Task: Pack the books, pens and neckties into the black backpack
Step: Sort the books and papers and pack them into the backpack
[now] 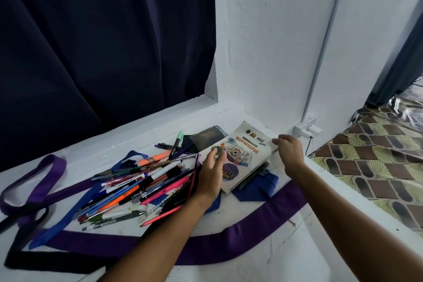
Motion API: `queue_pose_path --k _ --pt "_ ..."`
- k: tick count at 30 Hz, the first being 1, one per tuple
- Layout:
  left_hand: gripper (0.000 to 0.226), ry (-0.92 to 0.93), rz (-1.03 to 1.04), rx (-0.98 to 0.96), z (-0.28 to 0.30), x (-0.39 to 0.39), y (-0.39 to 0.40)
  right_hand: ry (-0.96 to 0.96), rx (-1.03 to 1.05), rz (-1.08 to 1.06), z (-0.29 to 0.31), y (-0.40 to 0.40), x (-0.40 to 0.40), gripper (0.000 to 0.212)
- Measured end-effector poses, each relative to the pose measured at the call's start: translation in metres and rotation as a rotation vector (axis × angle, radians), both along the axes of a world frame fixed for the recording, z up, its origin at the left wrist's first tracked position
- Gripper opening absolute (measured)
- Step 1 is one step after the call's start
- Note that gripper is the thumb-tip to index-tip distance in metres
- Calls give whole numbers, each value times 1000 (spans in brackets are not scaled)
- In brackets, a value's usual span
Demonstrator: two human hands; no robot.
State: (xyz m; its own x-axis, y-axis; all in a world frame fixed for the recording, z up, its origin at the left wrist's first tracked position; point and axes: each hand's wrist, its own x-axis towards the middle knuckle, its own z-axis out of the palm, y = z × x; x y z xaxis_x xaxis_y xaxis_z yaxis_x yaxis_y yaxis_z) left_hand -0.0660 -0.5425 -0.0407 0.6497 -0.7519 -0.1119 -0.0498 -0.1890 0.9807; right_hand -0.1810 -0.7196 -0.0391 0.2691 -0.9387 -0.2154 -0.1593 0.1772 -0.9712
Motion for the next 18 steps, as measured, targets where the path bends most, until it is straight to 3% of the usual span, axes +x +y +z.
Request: queue_pose_path --k 4,8,13,18 --pt "65 78 12 -53 -4 2 3 -492 270 -90 8 9 -1 50" --pt "67 86 -67 -32 -3 -6 3 -420 290 163 12 48 10 27" --pt "81 54 -137 16 0 1 13 -363 219 278 8 71 23 57" --pt "24 -217 -94 29 28 23 31 -338 140 230 29 69 14 56"
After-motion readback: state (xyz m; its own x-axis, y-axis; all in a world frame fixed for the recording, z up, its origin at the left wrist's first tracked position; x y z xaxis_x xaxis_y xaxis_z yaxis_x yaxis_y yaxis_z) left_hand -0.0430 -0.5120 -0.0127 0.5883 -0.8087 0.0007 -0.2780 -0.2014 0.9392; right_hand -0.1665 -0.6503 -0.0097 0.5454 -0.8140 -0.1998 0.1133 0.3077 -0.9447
